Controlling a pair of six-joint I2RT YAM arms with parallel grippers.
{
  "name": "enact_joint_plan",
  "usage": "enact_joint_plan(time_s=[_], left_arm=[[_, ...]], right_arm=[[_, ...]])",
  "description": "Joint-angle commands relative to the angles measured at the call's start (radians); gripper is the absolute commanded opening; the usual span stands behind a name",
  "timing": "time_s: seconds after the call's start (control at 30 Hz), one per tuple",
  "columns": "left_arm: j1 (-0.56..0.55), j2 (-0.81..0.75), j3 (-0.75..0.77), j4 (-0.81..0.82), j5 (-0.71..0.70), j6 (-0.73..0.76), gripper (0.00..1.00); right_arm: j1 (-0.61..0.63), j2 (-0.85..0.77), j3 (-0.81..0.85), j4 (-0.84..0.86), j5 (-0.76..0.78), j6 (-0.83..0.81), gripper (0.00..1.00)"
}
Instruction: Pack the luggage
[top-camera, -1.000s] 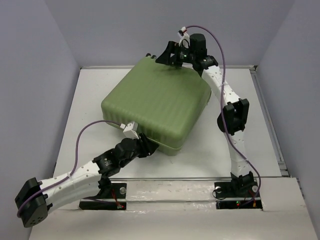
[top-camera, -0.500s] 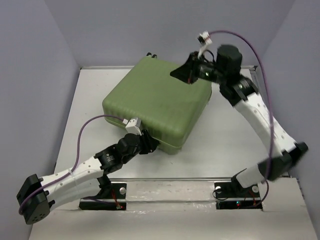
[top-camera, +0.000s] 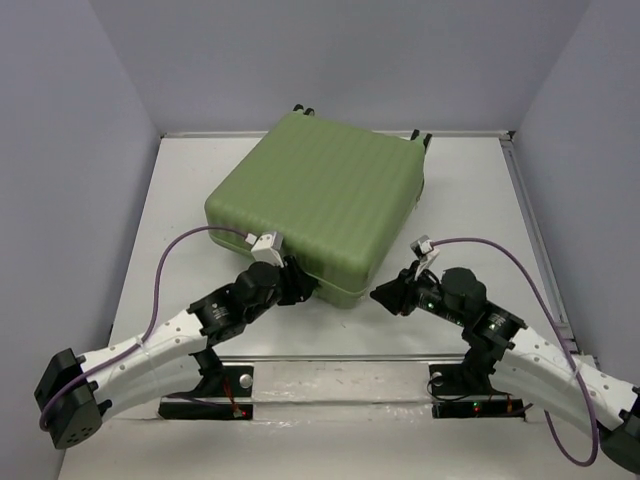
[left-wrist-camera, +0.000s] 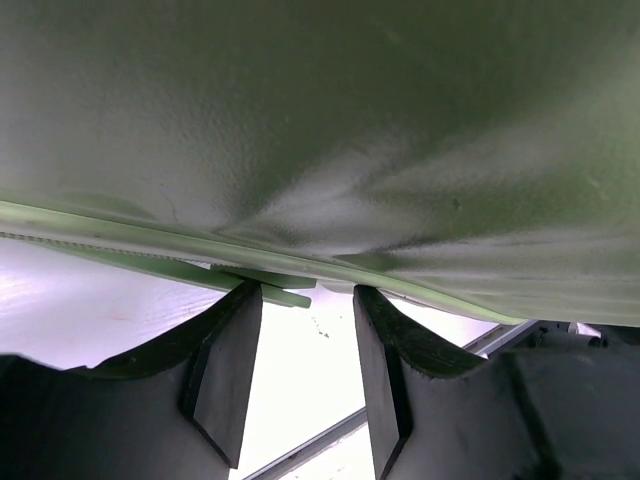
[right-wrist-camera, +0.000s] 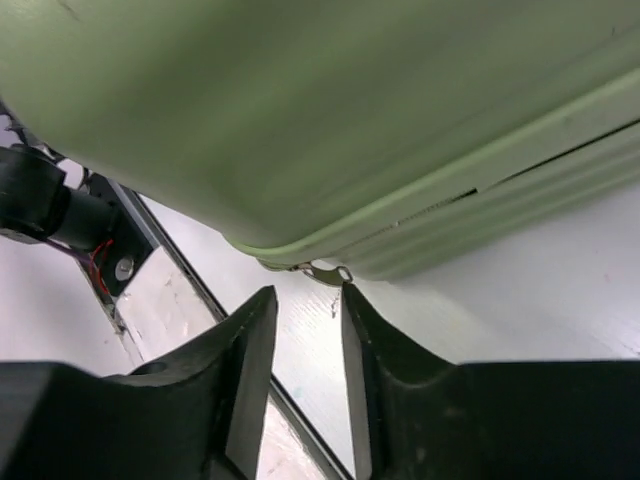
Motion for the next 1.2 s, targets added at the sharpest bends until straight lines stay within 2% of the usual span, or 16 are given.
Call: enact_joint_plan(time_s=[0.0, 0.13, 0.23, 0.5, 0.6, 0.8, 0.83, 0.97, 1.03, 1.07, 1.1, 1.17], left_arm=[[0.049, 0.008, 0.107, 0.187, -0.075, 0.005, 0.53], [0.071, 0.039, 0.127, 0.19, -0.063, 0.023, 0.53], [0.088, 0.068, 0.142, 0.203, -0.047, 0.033, 0.53], [0.095, 0.071, 0.133, 0.226, -0.006, 0.016, 0.52], [0.094, 0.068, 0.109, 0.23, 0.014, 0.002, 0.52], [0.082, 0.071, 0.066, 0.253, 0.055, -0.029, 0.51], [0.077, 0.068, 0.062, 0.256, 0.057, -0.03, 0.51], [0.052, 0.069, 0.061, 0.284, 0.065, -0.035, 0.51], [0.043, 0.083, 0.078, 0.308, 0.065, -0.033, 0.51], [0.042, 0.091, 0.084, 0.319, 0.066, -0.032, 0.51], [0.04, 0.095, 0.101, 0.339, 0.066, -0.03, 0.51], [0.04, 0.12, 0.125, 0.345, 0.051, -0.019, 0.51]], right_arm=[[0.035, 0.049, -0.041, 0.199, 0.064, 0.01, 0.42], [0.056, 0.155, -0.081, 0.325, 0.064, -0.023, 0.52], [0.066, 0.232, -0.11, 0.445, 0.061, -0.043, 0.54], [0.066, 0.312, -0.159, 0.643, 0.162, -0.1, 0.54], [0.066, 0.369, -0.168, 0.722, 0.195, -0.109, 0.51], [0.086, 0.439, -0.194, 0.885, 0.225, -0.105, 0.34], [0.086, 0.442, -0.194, 0.894, 0.232, -0.108, 0.24], [0.148, 0.427, -0.197, 0.896, 0.304, -0.109, 0.07], [0.193, 0.394, -0.182, 0.844, 0.366, -0.109, 0.07], [0.255, 0.378, -0.167, 0.791, 0.398, -0.103, 0.07], [0.292, 0.364, -0.127, 0.667, 0.462, -0.099, 0.07], [0.365, 0.344, -0.082, 0.528, 0.524, -0.079, 0.07]])
